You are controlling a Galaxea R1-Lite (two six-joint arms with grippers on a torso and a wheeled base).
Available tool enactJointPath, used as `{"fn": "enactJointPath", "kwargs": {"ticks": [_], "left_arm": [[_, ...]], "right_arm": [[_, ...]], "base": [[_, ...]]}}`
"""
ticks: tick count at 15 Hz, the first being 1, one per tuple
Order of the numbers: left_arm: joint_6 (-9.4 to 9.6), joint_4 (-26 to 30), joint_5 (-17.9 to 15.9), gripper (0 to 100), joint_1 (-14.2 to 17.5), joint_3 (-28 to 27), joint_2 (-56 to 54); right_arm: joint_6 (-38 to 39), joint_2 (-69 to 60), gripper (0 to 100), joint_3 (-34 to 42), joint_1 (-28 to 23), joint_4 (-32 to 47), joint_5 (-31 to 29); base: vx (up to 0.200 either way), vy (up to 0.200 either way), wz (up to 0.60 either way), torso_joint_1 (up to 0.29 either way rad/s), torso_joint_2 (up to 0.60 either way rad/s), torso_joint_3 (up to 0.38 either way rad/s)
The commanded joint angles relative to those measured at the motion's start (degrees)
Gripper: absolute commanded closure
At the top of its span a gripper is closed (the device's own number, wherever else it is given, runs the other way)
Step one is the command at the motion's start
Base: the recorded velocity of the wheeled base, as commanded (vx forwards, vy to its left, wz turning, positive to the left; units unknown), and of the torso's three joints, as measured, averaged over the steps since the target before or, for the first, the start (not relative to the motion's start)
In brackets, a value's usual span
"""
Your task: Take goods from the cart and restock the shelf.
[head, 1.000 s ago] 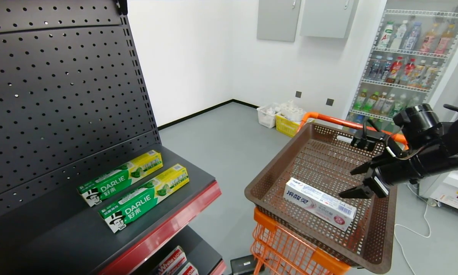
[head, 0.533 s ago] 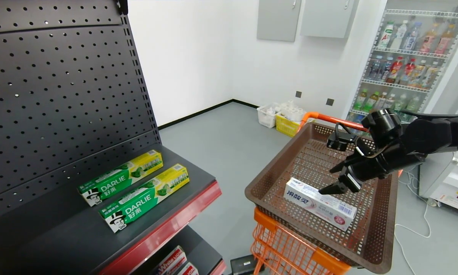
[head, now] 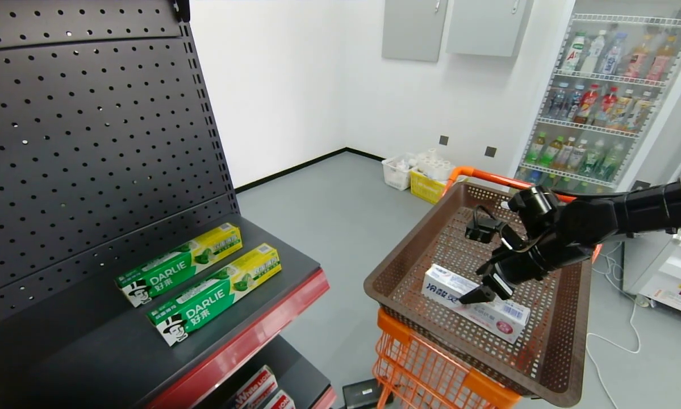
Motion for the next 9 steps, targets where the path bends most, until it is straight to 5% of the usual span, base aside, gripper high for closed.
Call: {"fn": "enactJointPath", "kwargs": {"ticks": [1,9], "left_arm": [[0.02,0.0,0.0,0,0.0,0.0,0.0],[0.02,0.0,0.0,0,0.0,0.0,0.0]], "right_arm": [[0.0,3.1,0,-0.2,0.1,-2.0,-2.4],[0.1,6.9,0,-3.3,1.5,-3.4,-2.9]], "base": [[0.0,0.0,0.0,0.0,0.0,0.0],[0.0,0.0,0.0,0.0,0.0,0.0]]}}
